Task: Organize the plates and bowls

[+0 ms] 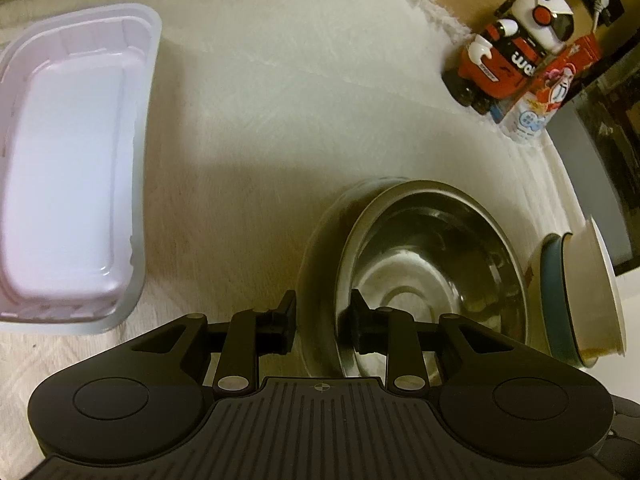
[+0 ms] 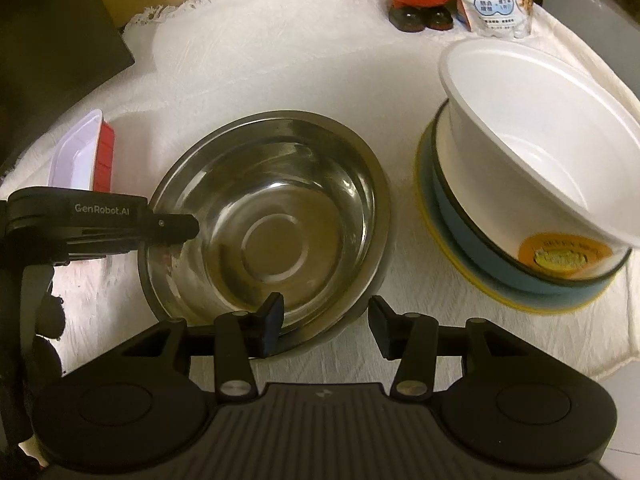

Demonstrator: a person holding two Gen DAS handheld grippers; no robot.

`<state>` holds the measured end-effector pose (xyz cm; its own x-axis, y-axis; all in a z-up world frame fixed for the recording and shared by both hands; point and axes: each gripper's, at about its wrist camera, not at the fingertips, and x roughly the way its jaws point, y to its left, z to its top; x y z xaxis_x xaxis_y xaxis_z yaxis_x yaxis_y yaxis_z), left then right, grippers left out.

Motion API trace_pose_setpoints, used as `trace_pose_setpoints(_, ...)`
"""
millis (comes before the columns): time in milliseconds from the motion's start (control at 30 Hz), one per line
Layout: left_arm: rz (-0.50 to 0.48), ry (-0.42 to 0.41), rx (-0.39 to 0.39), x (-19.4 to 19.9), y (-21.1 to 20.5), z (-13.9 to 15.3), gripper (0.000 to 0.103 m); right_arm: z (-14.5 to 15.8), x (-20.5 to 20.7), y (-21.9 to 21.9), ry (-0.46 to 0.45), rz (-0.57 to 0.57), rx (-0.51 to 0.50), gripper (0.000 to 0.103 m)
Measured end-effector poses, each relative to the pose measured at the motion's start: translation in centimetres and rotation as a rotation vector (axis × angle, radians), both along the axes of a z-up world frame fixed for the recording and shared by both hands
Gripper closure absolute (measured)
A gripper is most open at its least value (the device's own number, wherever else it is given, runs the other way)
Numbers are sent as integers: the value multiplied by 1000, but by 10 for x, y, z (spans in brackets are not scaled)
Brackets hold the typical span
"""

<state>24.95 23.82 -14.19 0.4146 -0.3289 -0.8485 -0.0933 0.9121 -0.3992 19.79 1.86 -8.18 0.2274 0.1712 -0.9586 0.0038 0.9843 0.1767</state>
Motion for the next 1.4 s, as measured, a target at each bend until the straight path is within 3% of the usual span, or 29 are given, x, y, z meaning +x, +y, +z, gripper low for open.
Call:
trace_pose_setpoints(200,26,9,-28,-1,5,-2,74,-1,5,0,-9,58,-6,54)
trace_pose_setpoints(300,60,-21,-20,-8,11,10,75,14,2,0,-45,118,-21,54)
trace_pose_setpoints(400,99,-80,-30,-14,17,29,75,34,-4,-2,-121,189,-10,54)
trace_pose_setpoints(500,142,-189,-55,-21,18,50,75,52,1,-9,-194,248,31,54)
trace_pose_setpoints(633,146,-300,-119,-35,8,71,81,68,19,-17,-273,287,115,54)
trace_pose_setpoints(800,115,-350,-54,-40,-29,93,89,92,40,-37,-433,303,142,54)
trace_pose_setpoints(933,62,-426,-20,-40,-72,114,90,101,56,-70,-498,332,113,54)
trace_pose_setpoints(1067,66,-457,-25,-34,-106,119,90,101,67,-109,-496,360,59,51)
trace_pose_setpoints(1167,38,-422,19,-24,-131,117,90,96,71,-139,-481,352,35,43)
trace_pose_setpoints(1400,-22,-364,38,-7,-164,113,89,61,86,-183,-368,313,37,42)
